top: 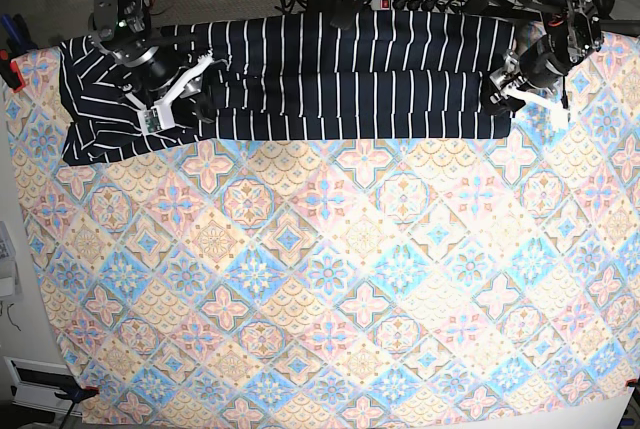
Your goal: Fold the T-shirt properly
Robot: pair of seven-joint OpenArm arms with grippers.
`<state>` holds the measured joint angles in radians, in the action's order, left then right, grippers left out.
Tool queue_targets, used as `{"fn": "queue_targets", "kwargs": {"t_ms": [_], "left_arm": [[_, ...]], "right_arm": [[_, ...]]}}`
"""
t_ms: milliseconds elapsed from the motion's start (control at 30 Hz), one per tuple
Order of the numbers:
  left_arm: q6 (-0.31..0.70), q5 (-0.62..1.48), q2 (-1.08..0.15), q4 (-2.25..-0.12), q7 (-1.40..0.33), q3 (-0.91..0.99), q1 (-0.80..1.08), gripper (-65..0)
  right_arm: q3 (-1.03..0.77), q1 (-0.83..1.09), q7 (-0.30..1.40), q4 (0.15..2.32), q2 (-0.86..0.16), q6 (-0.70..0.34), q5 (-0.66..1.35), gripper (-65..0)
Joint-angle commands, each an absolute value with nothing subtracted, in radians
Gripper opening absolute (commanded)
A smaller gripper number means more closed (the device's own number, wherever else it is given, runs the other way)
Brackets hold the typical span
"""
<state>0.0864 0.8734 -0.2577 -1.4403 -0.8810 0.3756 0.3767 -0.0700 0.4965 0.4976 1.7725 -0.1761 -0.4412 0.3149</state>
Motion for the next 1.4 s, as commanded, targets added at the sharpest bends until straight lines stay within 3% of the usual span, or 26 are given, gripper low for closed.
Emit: {"fn": "queue_targets", "kwargs": {"t_ms": [0,167,300,400,667,1100,1367], "left_arm": [[0.062,0.839,-0.249,-1.409,-0.923,0.36,0.378,-33.5],[0.062,0.842,-0.251,-1.406,-0.923,0.306,0.378,-44.4],[0.062,0.849,-0.252,-1.408,-0.923,0.298,0.378,-58.8],[0.062,0.849,-0.252,-1.408,-0.923,0.298,0.378,-65.0],[0.062,0.852,-0.252,-1.563,-0.911,0.328,0.401,-65.0],[0.062,0.849,-0.265,-1.601,-0.908,0.657,0.377,-65.0],[0.064,0.92,-0.232,-1.709,-0.958,0.627,0.394,-65.0]], "right_arm": [[-0.073,0.495,0.475,1.79,-0.183,-0.447,0.328,-46.2],[-0.073,0.495,0.475,1.793,-0.183,-0.447,0.328,-46.2],[-0.073,0.495,0.475,1.794,-0.183,-0.447,0.328,-46.2],[-0.073,0.495,0.475,1.794,-0.183,-0.447,0.328,-46.2],[-0.073,0.495,0.475,1.796,-0.183,-0.447,0.328,-46.2],[-0.073,0.501,0.47,1.801,-0.183,-0.447,0.328,-46.2],[-0.076,0.501,0.473,1.81,-0.183,-0.447,0.328,-46.2]]}}
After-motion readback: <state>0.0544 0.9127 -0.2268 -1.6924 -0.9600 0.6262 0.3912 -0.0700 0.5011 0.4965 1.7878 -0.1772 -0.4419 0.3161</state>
